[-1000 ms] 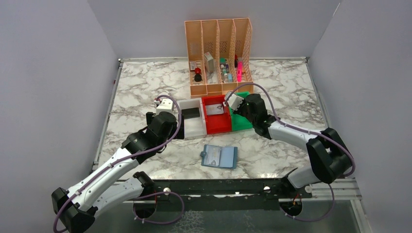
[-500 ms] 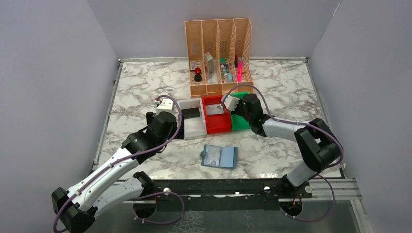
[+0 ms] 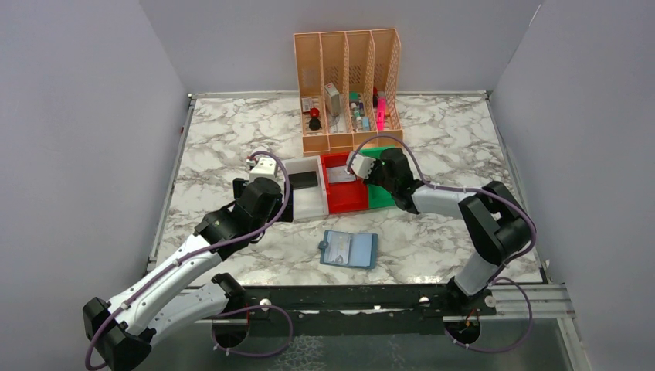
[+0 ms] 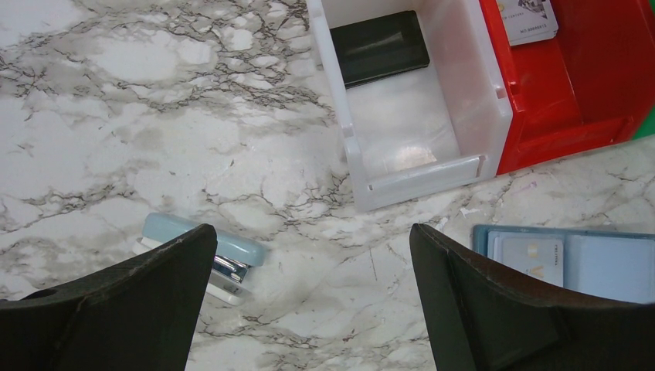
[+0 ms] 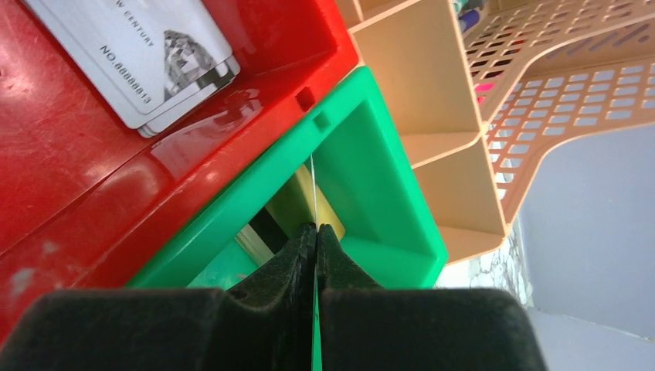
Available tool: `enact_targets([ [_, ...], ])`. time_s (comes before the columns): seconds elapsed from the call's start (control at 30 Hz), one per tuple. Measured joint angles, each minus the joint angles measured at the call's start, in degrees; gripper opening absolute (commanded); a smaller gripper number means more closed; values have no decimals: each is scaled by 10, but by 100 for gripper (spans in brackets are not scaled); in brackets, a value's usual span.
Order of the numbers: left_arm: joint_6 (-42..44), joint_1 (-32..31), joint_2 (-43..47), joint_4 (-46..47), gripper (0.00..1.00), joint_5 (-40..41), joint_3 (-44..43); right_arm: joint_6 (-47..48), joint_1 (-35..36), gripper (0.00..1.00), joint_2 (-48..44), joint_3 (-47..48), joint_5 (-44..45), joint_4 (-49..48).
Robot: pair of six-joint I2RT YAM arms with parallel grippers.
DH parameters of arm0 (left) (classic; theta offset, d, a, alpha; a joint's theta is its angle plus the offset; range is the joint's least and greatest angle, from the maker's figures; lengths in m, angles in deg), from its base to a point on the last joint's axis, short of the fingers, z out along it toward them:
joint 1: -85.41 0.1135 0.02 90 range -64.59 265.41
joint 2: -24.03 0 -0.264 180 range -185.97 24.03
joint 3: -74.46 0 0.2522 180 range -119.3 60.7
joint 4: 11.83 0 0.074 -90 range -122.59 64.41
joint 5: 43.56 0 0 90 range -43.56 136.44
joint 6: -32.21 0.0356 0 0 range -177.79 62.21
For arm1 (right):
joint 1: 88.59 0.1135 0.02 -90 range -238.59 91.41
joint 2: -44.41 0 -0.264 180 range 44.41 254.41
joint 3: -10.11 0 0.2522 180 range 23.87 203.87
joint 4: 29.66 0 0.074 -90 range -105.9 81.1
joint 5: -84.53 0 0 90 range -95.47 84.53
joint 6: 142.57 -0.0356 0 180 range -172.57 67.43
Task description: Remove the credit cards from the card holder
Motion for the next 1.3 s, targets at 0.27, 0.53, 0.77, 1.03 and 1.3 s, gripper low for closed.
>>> enact_targets([
  [0.27, 0, 2, 0, 0, 99, 0, 0, 11, 0, 15, 10, 0, -6, 24],
  [0.53, 0, 2, 0, 0, 99, 0, 0, 10, 0, 29, 10, 0, -9, 39],
  [0.77, 0, 2, 0, 0, 99, 0, 0, 0, 0, 30, 7, 0, -10, 37],
  [1.03, 0, 2, 0, 0, 99, 0, 0, -98, 0, 35, -106, -7, 16, 22],
  [1.3, 2, 2, -2, 0, 99, -10, 0, -491, -2, 33, -246, 50, 10, 171],
])
